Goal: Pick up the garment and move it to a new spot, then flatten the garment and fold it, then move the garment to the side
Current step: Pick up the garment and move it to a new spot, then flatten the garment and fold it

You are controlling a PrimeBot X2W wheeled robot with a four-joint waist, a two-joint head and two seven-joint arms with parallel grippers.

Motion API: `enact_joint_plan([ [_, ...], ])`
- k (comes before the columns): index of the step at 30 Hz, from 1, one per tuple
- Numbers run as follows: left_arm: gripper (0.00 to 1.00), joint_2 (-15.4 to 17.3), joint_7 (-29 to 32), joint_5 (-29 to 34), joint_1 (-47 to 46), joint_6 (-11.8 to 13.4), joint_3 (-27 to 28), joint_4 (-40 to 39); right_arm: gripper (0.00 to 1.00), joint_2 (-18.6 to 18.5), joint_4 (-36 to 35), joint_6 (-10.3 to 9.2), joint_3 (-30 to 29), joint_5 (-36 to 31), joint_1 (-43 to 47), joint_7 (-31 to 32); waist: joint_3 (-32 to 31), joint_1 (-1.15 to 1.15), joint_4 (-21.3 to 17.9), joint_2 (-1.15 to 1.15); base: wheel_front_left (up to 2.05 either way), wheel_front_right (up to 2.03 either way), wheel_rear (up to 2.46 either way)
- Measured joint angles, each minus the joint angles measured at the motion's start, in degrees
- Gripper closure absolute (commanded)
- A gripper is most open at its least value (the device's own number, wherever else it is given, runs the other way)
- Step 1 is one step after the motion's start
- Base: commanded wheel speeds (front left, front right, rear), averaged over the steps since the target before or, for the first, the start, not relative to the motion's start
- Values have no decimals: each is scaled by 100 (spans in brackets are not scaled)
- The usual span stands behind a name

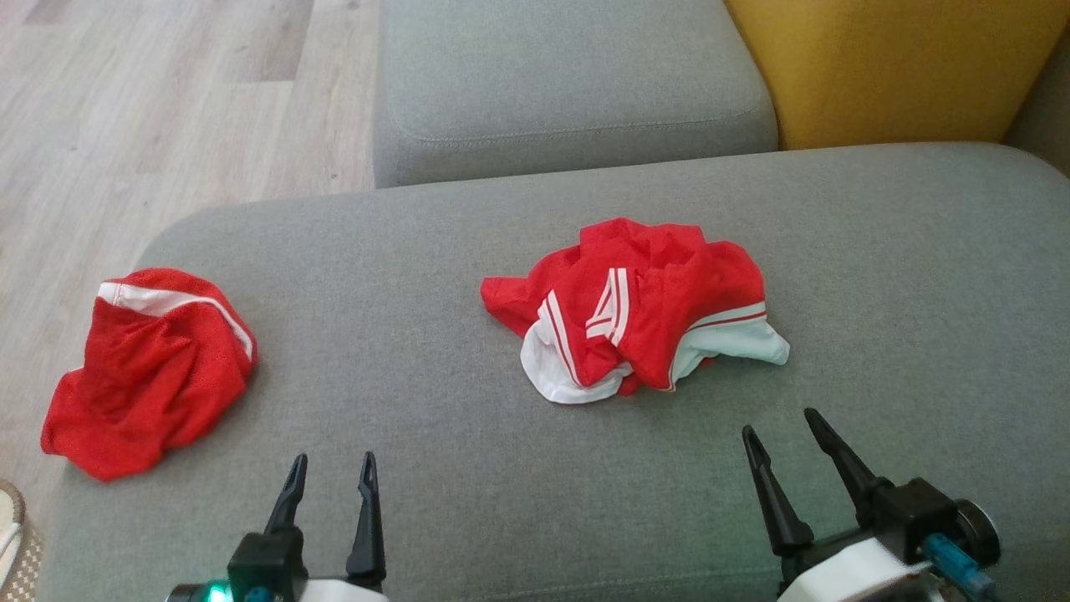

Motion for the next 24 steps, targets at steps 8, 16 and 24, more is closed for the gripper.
enact_joint_plan([
  [8, 0, 0, 0, -2, 12, -2, -33, 35, 0, 0, 4, 0, 46, 0, -1, 0, -15, 0, -60, 0, 0, 0, 0],
  [16, 0, -2, 1, -658, -616, -578, -827, 356, 0, 1, -34, 0, 136, -63, -60, 0, 188, 0, -319, 0, 0, 0, 0],
  [24, 0, -25, 1, -2519, -1963, -1210, -1913, 1350, 0, 0, -324, 0, 297, -96, -482, 0, 623, 0, -738, 0, 0, 0, 0],
])
